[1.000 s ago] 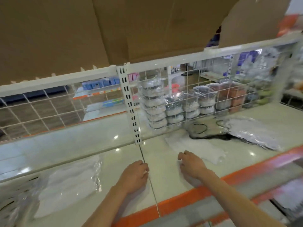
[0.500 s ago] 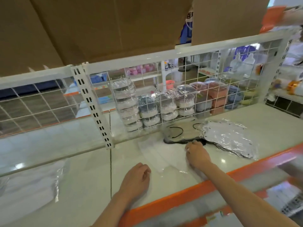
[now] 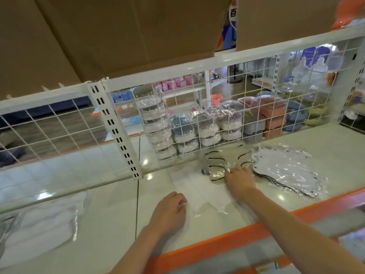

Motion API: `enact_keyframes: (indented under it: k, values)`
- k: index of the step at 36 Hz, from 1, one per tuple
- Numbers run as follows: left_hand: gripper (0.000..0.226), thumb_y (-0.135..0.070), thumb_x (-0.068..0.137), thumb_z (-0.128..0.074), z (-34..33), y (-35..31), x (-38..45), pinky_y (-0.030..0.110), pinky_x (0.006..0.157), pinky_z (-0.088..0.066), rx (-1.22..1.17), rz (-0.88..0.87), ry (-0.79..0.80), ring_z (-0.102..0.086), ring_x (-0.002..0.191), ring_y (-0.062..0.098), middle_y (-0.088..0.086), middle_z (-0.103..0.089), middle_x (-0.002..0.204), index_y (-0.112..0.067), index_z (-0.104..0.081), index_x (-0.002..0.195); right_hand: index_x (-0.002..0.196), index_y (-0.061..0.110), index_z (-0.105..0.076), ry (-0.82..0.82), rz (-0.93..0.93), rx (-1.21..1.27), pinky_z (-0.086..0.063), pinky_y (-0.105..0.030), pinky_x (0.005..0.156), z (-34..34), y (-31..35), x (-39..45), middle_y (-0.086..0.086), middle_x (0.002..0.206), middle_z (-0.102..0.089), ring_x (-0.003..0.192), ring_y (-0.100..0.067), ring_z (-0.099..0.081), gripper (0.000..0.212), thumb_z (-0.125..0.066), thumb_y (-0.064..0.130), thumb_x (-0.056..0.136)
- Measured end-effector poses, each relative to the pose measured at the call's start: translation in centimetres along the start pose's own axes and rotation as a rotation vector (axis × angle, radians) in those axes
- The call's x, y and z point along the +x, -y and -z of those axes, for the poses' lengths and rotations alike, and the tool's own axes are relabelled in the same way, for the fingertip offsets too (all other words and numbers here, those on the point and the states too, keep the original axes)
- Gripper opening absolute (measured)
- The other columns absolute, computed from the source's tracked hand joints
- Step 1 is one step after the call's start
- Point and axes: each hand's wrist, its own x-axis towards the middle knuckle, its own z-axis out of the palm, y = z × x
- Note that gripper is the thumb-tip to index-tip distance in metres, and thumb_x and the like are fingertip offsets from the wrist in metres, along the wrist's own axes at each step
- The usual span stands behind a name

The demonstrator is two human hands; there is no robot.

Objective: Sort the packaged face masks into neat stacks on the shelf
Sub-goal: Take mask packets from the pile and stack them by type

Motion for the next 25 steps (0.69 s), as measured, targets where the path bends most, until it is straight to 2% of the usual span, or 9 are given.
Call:
enact_keyframes:
  k: [3,6,9,13,16,18,21,22,25]
  values:
    - [0.022,-0.019,0.091,-0.049,-0.4,-0.9,0.1,0.020,0.083,-0.046,-0.080,0.021,-0.003,-0.055,0.088,0.006,-0.008,-0.059,0.099,-0.020,-0.062,0.109,0.121,0.013,-0.054,-0.012,0.036,0.041,-0.036,-0.037,0.100,0.6,0.9,-0.4,-0.007,0.124,-0.056,0.121,-0.024,-0.043,0.032,-0.051,0.015,0.089]
    - [0.025,-0.024,0.092,-0.056,-1.2,-1.5,0.4,0.013,0.078,-0.045,-0.215,0.076,0.008,-0.058,0.086,0.006,-0.006,-0.062,0.097,-0.017,-0.062,0.114,0.107,0.012,-0.059,-0.056,-0.025,0.402,-0.042,-0.032,0.085,2.2,3.0,-1.2,-0.009,0.110,-0.064,0.104,-0.024,-0.054,0.024,-0.039,0.015,0.093]
    - [0.039,-0.031,0.087,-0.066,-1.6,-2.3,0.9,0.012,0.078,-0.044,-0.464,0.179,0.014,-0.061,0.092,0.008,-0.003,-0.063,0.102,-0.018,-0.053,0.122,0.086,0.012,-0.063,-0.073,-0.012,0.840,-0.041,-0.026,0.070,3.9,5.3,-1.9,-0.010,0.091,-0.068,0.082,-0.022,-0.058,0.016,-0.048,0.016,0.090]
    - [0.024,-0.002,0.089,-0.059,-1.0,-3.4,1.5,0.016,0.066,-0.048,-0.950,0.245,0.039,-0.064,0.078,0.009,0.005,-0.064,0.091,-0.010,-0.051,0.109,0.089,0.010,-0.071,0.018,0.117,1.245,-0.038,-0.006,0.063,5.8,6.6,-2.7,0.012,0.074,-0.062,0.070,0.002,-0.054,0.013,-0.058,0.012,0.087]
    - [0.022,0.003,0.078,-0.059,-1.0,-3.3,1.5,0.021,0.052,-0.047,-1.134,0.357,-0.057,-0.057,0.061,0.016,0.017,-0.056,0.076,-0.008,-0.048,0.094,0.097,0.012,-0.071,0.033,0.115,1.257,-0.040,-0.004,0.069,6.2,6.1,-2.5,0.004,0.092,-0.069,0.076,0.003,-0.055,0.015,-0.057,0.016,0.091]
    - [0.026,0.015,0.084,-0.043,-1.0,-3.3,1.3,0.023,0.045,-0.046,-1.233,0.467,-0.139,-0.054,0.050,0.014,0.009,-0.056,0.061,-0.008,-0.048,0.095,0.102,0.013,-0.069,0.026,0.077,1.163,-0.043,-0.012,0.079,5.7,5.1,-2.0,0.000,0.103,-0.069,0.088,-0.007,-0.059,0.018,-0.054,0.017,0.093]
    - [0.031,0.018,0.087,-0.033,-1.1,-2.7,0.9,0.028,0.052,-0.041,-1.282,0.524,-0.171,-0.049,0.051,0.018,0.005,-0.056,0.057,-0.005,-0.050,0.100,0.112,0.014,-0.065,0.021,-0.046,1.003,-0.045,-0.017,0.081,4.1,3.3,-0.7,-0.002,0.116,-0.064,0.096,-0.013,-0.059,0.025,-0.047,0.013,0.095]
    - [0.030,0.017,0.087,-0.034,-1.0,-2.5,0.7,0.029,0.053,-0.040,-1.270,0.535,-0.172,-0.049,0.052,0.018,0.005,-0.056,0.058,-0.005,-0.051,0.098,0.117,0.013,-0.062,0.029,-0.105,0.956,-0.046,-0.017,0.081,3.4,2.7,-0.3,-0.004,0.124,-0.059,0.099,-0.015,-0.058,0.028,-0.045,0.010,0.095]
    - [0.024,0.011,0.089,-0.038,-0.6,-1.9,0.1,0.029,0.052,-0.042,-1.240,0.562,-0.166,-0.050,0.057,0.019,0.010,-0.057,0.068,-0.006,-0.054,0.094,0.135,0.011,-0.045,0.055,-0.202,0.743,-0.037,-0.029,0.104,2.0,0.8,0.5,-0.008,0.147,-0.031,0.129,-0.023,-0.040,0.045,-0.042,-0.001,0.092]
